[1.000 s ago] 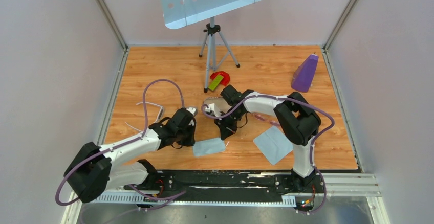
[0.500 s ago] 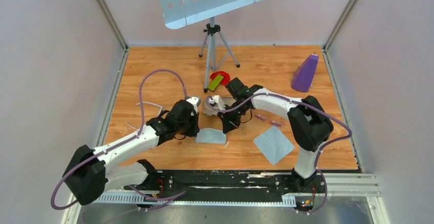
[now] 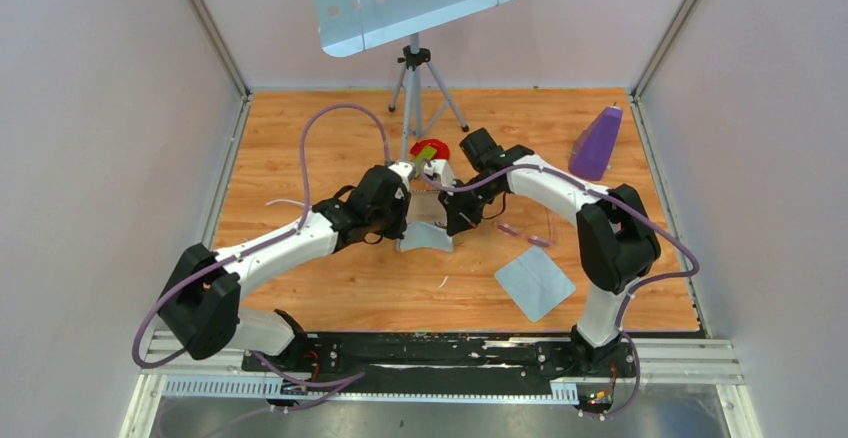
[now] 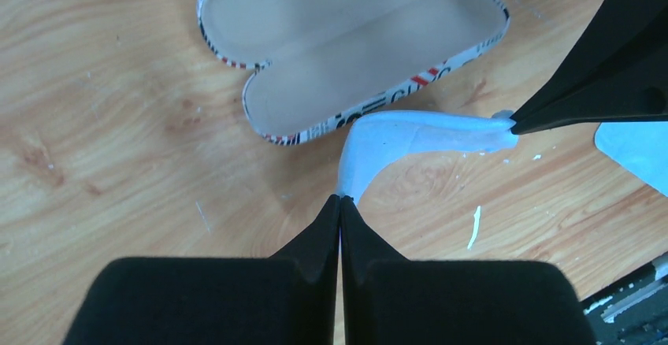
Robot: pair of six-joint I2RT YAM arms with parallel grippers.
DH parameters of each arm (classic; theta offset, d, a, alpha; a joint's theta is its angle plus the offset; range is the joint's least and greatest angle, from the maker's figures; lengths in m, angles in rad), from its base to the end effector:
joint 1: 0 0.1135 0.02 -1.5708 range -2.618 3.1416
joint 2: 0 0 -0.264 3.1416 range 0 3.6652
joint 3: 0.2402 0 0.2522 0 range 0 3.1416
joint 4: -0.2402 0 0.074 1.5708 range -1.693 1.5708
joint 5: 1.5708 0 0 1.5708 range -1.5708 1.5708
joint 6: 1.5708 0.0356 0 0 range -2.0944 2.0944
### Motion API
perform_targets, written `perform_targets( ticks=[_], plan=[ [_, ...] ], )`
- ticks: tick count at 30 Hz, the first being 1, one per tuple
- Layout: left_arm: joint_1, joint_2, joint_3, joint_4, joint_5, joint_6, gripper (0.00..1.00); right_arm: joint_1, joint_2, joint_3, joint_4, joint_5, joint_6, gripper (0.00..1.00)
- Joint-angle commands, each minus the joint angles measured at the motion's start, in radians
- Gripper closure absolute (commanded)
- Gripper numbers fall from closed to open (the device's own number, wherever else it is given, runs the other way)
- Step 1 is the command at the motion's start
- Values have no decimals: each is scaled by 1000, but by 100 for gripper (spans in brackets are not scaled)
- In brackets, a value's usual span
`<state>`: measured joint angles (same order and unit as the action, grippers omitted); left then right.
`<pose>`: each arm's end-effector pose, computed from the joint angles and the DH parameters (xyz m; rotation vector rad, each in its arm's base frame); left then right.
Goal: Organize the sunglasses
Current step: Pick up the glasses cleaning cloth from the center of the board.
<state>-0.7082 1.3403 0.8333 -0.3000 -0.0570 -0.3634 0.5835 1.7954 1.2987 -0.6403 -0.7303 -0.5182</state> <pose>0.2130 -0.1798 0.2249 0.3881 2.3904 -0.4372 0.2915 0.2209 0.2157 -1.5263 2.0719 0.9982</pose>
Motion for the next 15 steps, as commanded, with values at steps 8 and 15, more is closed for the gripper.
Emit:
perform_targets(
  ticks=[8,15],
  plan=[
    [9,148,208,7,-45,100,100,-115,-4,183,-127,26,-35,100],
    [33,259,324,-35,-52,138,100,-161,87,291,-176,25,-28,100]
  ],
)
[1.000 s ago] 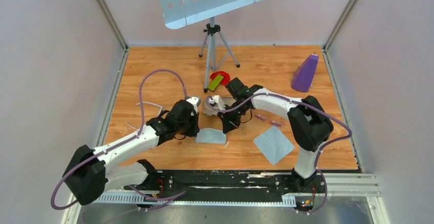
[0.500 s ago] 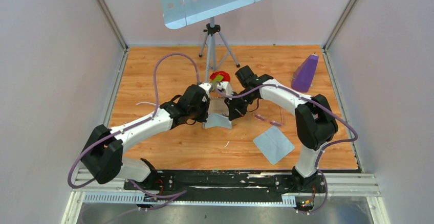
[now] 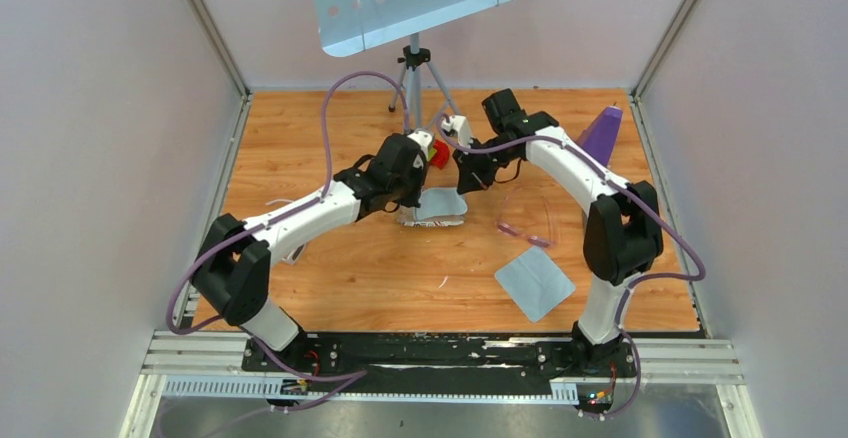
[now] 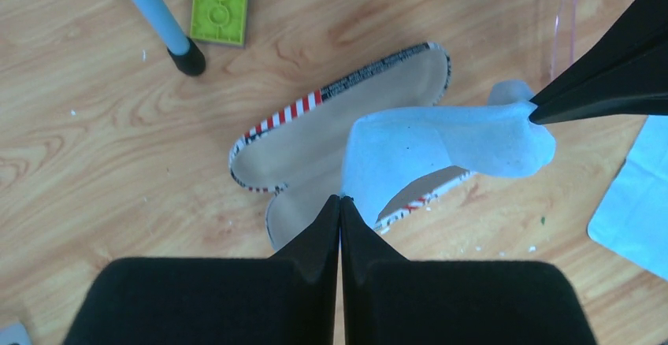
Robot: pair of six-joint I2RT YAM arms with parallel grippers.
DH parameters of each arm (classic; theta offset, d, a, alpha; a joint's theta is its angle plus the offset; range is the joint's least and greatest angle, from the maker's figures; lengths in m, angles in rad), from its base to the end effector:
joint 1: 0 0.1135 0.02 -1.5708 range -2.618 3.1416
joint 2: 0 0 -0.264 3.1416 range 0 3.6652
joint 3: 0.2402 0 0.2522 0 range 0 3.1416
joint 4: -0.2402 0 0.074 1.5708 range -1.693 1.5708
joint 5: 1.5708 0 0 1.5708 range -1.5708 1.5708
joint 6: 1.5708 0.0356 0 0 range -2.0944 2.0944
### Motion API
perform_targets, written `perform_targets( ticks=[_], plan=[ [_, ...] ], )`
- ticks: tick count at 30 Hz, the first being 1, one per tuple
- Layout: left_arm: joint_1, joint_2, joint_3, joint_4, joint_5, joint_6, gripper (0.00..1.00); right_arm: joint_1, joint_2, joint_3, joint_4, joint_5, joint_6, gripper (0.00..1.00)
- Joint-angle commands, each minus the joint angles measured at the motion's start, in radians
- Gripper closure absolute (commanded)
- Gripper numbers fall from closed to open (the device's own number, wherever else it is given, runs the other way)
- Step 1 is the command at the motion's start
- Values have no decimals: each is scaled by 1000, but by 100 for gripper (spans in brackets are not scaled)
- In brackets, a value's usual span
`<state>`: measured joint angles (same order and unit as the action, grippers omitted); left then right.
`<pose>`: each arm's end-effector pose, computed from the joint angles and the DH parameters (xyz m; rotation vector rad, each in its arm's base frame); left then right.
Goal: Organize the sunglasses
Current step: Pick up the glasses cleaning cloth from the center of the board, then place the glasses cleaning cloth in the sunglasses case.
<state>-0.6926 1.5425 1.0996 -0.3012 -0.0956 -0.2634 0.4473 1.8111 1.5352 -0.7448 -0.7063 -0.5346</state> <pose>0.2639 -0.2145 0.2525 0.4503 2.2966 -0.3727 0.3396 0.1885 0.2747 -1.3712 2.0277 0.8666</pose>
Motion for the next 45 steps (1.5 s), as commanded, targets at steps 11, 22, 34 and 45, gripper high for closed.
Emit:
perform_targets(
  ticks=[11,22,34,45],
  plan=[
    [26,21,65,-6,6,33,100,-29,78,69,-85,-53,19,100],
    [26,-75,84,-104,33,43,100,-29,0,46,-87,-119,79,100],
    [27,-128,-47,-76,83,-7,100,17,-29,-60,-75,-142,112,100],
    [27,-26,-40,-29,74,-1,100,16,44,-40,-63,-100,98,100]
  ],
)
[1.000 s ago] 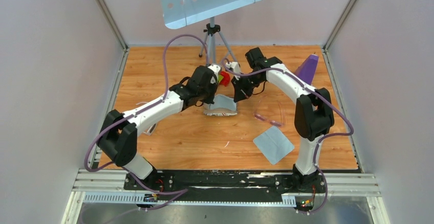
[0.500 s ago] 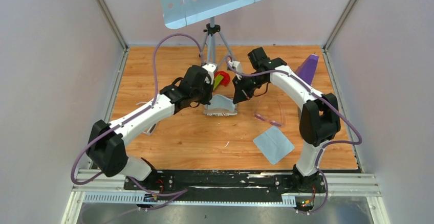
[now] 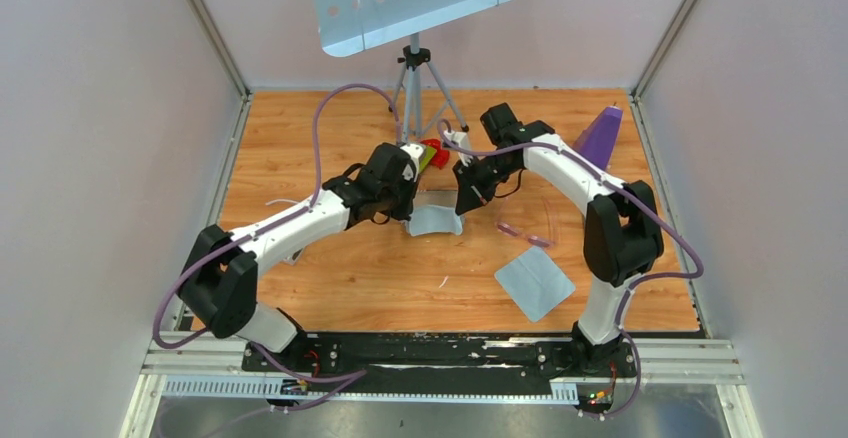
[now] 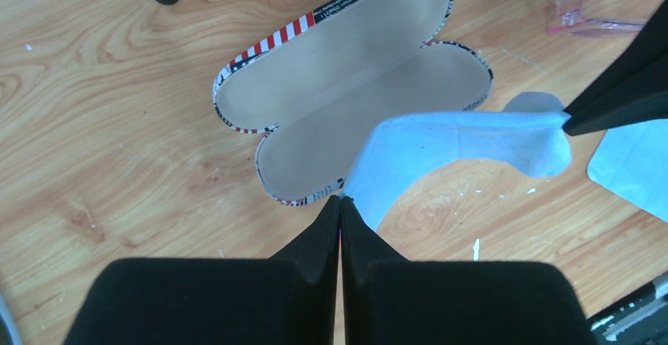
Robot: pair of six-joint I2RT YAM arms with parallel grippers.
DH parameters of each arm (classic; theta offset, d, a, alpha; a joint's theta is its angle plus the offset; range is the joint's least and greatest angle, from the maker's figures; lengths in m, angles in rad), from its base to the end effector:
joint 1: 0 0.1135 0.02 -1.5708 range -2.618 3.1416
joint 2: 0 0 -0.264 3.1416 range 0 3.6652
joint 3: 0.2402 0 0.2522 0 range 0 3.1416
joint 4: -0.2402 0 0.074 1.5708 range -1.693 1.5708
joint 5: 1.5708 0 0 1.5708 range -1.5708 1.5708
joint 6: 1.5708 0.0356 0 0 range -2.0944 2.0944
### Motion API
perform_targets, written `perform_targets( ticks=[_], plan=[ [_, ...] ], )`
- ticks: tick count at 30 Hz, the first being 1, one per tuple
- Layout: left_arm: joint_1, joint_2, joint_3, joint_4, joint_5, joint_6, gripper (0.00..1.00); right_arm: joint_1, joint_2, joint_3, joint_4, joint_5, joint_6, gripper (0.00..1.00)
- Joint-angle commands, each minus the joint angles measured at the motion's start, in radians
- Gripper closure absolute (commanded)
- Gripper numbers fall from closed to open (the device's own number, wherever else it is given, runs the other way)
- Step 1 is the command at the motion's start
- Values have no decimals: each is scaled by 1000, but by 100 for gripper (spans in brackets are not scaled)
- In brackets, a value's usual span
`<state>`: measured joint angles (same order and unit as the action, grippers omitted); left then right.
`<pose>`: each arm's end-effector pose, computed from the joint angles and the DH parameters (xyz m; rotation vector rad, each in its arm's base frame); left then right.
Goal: Organize the sunglasses
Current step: Place the glasses cleaning cloth in the sunglasses case.
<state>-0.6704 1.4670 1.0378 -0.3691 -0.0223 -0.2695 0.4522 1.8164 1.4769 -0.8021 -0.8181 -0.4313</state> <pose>0.2488 -0.1962 0.2502 0.4692 2.3642 -0.4199 0.3269 0.1877 0.2552 -1.2914 2.1743 1.0971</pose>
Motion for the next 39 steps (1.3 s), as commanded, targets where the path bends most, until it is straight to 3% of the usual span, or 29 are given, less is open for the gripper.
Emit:
perform_targets(
  ticks=[1,39],
  plan=[
    [5,62,24,42,-6,9,100,12,53,24,-3,15,-6,100],
    [33,220,77,99,-124,21,100,-17,227,156,47,83,6,100]
  ],
)
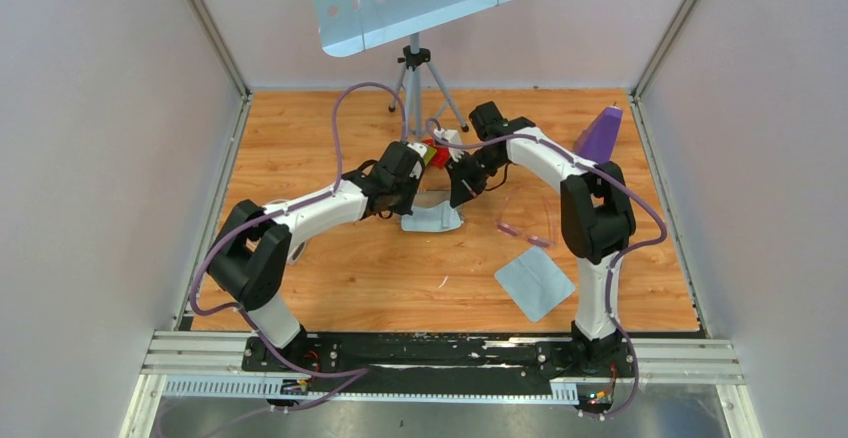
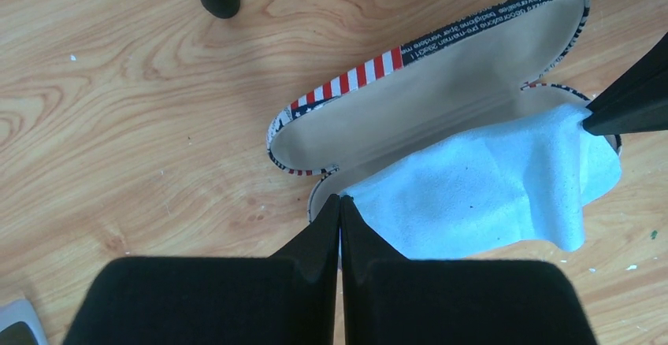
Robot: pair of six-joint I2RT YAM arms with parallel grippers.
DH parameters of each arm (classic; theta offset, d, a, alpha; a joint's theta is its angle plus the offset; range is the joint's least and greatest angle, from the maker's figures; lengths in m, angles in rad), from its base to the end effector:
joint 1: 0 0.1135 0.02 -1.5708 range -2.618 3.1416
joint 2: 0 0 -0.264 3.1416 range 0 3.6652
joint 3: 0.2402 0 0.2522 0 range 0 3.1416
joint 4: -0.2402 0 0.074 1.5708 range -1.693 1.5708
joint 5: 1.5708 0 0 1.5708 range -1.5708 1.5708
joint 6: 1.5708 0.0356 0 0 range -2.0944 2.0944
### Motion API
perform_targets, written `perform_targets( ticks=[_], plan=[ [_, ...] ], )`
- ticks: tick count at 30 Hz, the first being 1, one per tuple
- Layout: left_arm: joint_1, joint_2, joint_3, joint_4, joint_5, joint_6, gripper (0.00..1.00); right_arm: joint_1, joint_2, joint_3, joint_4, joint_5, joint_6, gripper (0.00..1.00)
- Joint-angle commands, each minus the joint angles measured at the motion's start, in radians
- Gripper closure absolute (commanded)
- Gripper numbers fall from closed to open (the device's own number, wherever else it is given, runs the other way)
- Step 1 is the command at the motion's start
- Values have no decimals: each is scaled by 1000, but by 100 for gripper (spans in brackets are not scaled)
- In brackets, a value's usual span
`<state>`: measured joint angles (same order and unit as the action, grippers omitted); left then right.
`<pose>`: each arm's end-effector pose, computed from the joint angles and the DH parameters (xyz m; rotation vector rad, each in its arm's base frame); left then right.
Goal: Organize the sunglasses
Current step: Place the glasses cleaning cloth in the sunglasses case.
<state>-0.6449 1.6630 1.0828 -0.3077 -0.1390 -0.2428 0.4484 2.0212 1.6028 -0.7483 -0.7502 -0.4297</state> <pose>0.2835 -0.2071 0.2075 0.4314 2.4214 -0.2207 0.3702 0.2050 0.2145 -1.2806 2.2391 1.0172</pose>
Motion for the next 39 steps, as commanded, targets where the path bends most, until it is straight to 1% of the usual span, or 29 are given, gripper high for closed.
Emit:
perform_targets(
  ticks=[1,22,39],
  plan=[
    [8,29,34,39,-6,-5,100,-13,25,31,-6,17,5,100],
    [8,82,38,51,-16,-4,100,-27,61,25,-5,53,-23,100],
    [9,117,53,51,-26,4,100,-27,109,82,-38,64,-44,100]
  ],
)
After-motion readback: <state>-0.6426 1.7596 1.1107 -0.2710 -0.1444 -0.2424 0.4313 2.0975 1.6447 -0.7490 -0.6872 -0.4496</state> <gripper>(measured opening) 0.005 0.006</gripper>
